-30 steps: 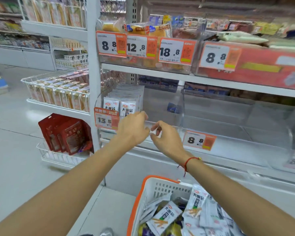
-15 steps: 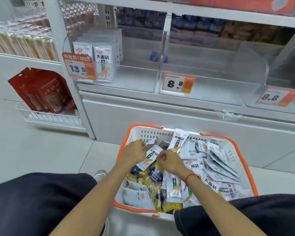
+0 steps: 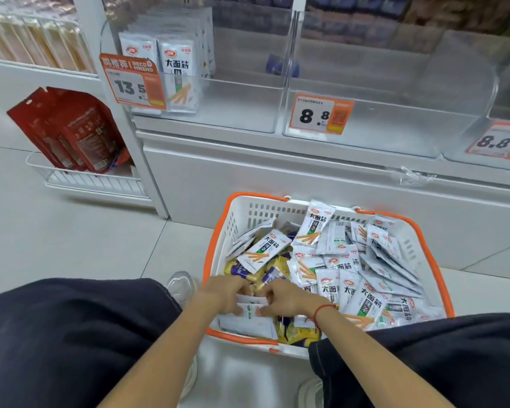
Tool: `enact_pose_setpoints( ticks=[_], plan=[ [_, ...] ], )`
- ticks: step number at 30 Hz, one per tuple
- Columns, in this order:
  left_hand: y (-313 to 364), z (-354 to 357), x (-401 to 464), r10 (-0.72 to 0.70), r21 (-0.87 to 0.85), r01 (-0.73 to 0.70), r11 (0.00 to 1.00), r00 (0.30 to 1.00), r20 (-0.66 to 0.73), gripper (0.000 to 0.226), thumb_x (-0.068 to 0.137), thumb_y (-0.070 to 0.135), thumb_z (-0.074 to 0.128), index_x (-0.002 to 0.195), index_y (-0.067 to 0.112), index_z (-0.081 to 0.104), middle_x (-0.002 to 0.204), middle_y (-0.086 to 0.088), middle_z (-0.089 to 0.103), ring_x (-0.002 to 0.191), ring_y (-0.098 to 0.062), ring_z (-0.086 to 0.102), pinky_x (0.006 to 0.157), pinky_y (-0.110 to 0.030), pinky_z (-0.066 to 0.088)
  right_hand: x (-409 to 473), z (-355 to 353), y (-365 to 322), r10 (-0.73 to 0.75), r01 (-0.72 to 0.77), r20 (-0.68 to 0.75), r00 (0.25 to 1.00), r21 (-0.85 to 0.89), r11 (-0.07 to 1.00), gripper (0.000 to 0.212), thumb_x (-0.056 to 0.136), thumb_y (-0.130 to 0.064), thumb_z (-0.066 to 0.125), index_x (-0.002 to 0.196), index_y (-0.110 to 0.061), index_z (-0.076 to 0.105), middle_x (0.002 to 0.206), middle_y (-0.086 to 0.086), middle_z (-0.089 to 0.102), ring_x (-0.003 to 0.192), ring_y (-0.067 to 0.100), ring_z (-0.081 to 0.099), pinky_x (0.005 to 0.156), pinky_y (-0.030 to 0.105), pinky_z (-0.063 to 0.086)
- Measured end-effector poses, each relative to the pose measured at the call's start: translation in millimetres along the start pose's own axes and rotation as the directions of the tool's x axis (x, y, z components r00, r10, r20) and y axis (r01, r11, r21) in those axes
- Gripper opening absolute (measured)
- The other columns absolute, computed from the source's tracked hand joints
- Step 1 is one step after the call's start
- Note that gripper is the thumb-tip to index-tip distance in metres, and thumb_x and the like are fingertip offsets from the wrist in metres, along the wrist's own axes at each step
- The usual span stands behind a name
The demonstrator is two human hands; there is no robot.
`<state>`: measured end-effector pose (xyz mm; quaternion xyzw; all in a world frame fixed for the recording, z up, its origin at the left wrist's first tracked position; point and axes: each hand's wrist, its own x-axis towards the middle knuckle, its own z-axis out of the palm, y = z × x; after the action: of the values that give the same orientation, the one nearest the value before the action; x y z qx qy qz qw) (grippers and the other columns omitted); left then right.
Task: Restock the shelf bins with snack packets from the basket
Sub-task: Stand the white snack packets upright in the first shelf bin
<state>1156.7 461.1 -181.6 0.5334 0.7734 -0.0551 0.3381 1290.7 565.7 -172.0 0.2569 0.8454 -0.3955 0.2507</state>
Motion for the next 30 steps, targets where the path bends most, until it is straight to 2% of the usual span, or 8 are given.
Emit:
enact_pose_setpoints(
  ticks=[4, 8, 12, 16, 20, 24, 28, 30],
  plan=[
    [-1, -8, -5, 0.001, -0.22, -0.044, 0.975, 0.982, -0.189, 0.049, 0.083, 0.036, 0.07, 0.128, 0.029, 0.051, 0.127, 0.009, 0.058, 0.109, -0.013, 0.057, 0.082, -0.023, 0.041, -8, -20, 1, 0.012, -0.028, -0.183, 0.983, -0.084, 0.996, 0.043, 0.093, -0.029, 0.056, 0.059, -0.017, 0.033, 0.059, 0.001, 0.035, 0.052, 0.014, 0.033, 0.049, 0.027, 0.023],
    [9, -22, -7, 0.014, -0.375, -0.181, 0.909, 0.913, -0.407, 0.051, 0.087, 0.022, 0.065, 0.133, 0.032, 0.047, 0.136, 0.01, 0.05, 0.116, -0.013, 0.052, 0.093, -0.029, 0.045, -20, -50, 1, 0.121, -0.06, -0.277, 0.953, 0.216, 0.974, 0.034, 0.093, -0.022, 0.058, 0.062, -0.015, 0.048, 0.063, -0.001, 0.046, 0.056, 0.012, 0.046, 0.049, 0.019, 0.035],
    [25, -43, -5, 0.189, -0.355, -0.28, 0.892, 0.944, -0.272, 0.079, 0.077, 0.005, 0.068, 0.146, 0.027, 0.036, 0.151, 0.006, 0.034, 0.135, -0.014, 0.036, 0.104, -0.026, 0.037, -30, -72, -3, 0.327, -0.037, -0.205, 0.923, 0.797, 0.603, 0.01, 0.09, -0.004, 0.061, 0.096, 0.003, 0.061, 0.083, 0.012, 0.062, 0.069, 0.015, 0.061, 0.049, 0.019, 0.053],
    [30, -46, -6, 0.223, -0.351, -0.339, 0.873, 0.917, -0.331, 0.072, 0.088, 0.021, 0.065, 0.148, 0.032, 0.028, 0.152, 0.007, 0.034, 0.136, -0.017, 0.037, 0.106, -0.031, 0.037, -35, -81, -6, 0.345, -0.056, -0.067, 0.936, 0.941, 0.334, 0.006, 0.09, -0.006, 0.062, 0.084, -0.004, 0.061, 0.07, 0.005, 0.065, 0.06, 0.01, 0.062, 0.05, 0.016, 0.052],
    [28, -40, -1, 0.159, -0.4, -0.327, 0.856, 0.903, -0.399, 0.056, 0.096, 0.03, 0.052, 0.146, 0.04, 0.029, 0.139, 0.002, 0.052, 0.123, -0.023, 0.052, 0.1, -0.037, 0.043, -39, -82, -10, 0.36, 0.002, -0.074, 0.93, 0.98, 0.197, 0.007, 0.085, -0.009, 0.068, 0.087, -0.003, 0.063, 0.073, 0.008, 0.068, 0.058, 0.013, 0.067, 0.049, 0.017, 0.053],
    [33, -43, 3, 0.096, -0.68, -0.351, 0.644, 0.919, -0.382, 0.048, 0.096, 0.02, 0.053, 0.141, 0.027, 0.037, 0.135, 0.005, 0.052, 0.126, -0.017, 0.049, 0.102, -0.033, 0.043, -38, -86, -17, 0.394, 0.057, -0.136, 0.909, 0.977, 0.205, 0.025, 0.08, -0.02, 0.074, 0.093, -0.001, 0.065, 0.083, 0.012, 0.067, 0.061, 0.015, 0.062, 0.047, 0.019, 0.05],
    [32, -52, 1, -0.069, -0.908, -0.233, 0.347, 0.96, -0.272, 0.03, 0.097, 0.018, 0.054, 0.126, 0.018, 0.052, 0.122, 0.002, 0.064, 0.1, -0.01, 0.064, 0.068, -0.013, 0.052, -39, -97, -16, 0.487, 0.114, -0.391, 0.781, 0.856, 0.504, 0.034, 0.079, -0.024, 0.074, 0.105, -0.003, 0.064, 0.096, 0.006, 0.059, 0.087, 0.019, 0.052, 0.071, 0.029, 0.041],
    [29, -54, 0, -0.091, -0.939, -0.22, 0.265, 0.964, -0.252, 0.026, 0.096, 0.021, 0.056, 0.122, 0.02, 0.057, 0.118, 0.002, 0.067, 0.099, -0.01, 0.066, 0.072, -0.017, 0.054, -42, -100, -18, 0.425, 0.15, -0.449, 0.786, 0.806, 0.572, 0.012, 0.083, -0.02, 0.068, 0.091, -0.012, 0.067, 0.098, 0.001, 0.06, 0.094, 0.017, 0.051, 0.082, 0.029, 0.036]
  ],
)
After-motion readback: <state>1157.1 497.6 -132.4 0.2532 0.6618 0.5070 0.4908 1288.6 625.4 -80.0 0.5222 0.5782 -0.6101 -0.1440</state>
